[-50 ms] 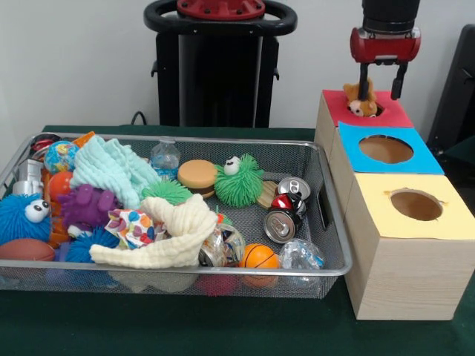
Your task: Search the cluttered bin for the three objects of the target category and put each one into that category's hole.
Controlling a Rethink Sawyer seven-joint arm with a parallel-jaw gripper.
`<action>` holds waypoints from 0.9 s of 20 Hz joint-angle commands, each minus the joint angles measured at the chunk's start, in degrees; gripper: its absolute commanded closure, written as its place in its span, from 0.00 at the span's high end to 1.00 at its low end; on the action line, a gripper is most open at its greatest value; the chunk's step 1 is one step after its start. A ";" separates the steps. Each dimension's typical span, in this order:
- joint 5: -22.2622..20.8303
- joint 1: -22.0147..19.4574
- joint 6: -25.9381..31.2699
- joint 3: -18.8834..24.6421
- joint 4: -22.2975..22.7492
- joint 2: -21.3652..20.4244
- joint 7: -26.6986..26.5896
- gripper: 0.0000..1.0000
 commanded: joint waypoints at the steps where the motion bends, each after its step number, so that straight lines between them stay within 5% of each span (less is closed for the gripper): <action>1: 1.84 -3.93 -1.88 5.49 3.39 -0.55 12.18 1.00; 7: 1.24 -5.42 2.50 4.48 4.53 -4.97 10.52 1.00; 14: -1.10 -1.72 17.50 -3.25 1.15 -13.36 10.93 1.00; 18: -0.74 -3.19 17.61 -2.74 1.64 -13.69 9.36 1.00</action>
